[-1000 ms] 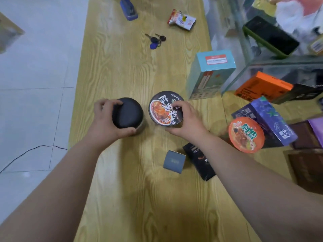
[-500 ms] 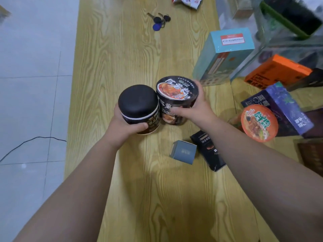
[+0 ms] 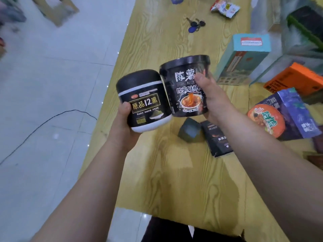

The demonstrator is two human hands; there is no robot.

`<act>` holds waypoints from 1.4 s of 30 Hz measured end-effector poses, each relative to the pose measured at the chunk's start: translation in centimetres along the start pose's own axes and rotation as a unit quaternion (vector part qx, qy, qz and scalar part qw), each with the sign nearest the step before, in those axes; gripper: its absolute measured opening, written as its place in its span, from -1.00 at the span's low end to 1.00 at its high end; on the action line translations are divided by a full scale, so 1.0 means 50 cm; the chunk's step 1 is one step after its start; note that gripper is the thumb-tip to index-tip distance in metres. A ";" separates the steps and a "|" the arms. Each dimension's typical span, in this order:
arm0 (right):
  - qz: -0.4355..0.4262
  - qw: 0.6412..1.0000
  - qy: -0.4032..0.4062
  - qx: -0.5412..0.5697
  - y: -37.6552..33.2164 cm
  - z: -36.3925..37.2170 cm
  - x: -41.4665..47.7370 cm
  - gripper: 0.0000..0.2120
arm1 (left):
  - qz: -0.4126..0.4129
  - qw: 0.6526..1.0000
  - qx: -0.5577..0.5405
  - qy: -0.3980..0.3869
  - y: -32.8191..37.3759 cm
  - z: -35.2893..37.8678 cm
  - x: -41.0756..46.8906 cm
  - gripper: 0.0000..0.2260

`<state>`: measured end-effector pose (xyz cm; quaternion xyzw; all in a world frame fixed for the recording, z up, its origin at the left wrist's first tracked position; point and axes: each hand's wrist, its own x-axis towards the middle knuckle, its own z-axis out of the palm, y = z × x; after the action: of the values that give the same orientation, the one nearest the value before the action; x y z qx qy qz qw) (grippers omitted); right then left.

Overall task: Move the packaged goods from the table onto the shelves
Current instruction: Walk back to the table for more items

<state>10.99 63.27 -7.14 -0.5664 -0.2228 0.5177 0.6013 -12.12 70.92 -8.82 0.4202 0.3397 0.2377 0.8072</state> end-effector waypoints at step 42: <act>0.209 0.463 -0.850 -0.141 0.473 0.573 -1.864 -0.11 | 0.427 0.341 -0.194 0.814 -0.729 0.652 -1.988 0.10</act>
<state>-56.22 -9.56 8.37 0.0466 -0.5689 0.8151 -0.0987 -49.39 -31.88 8.79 -0.0617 0.5478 0.8341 -0.0210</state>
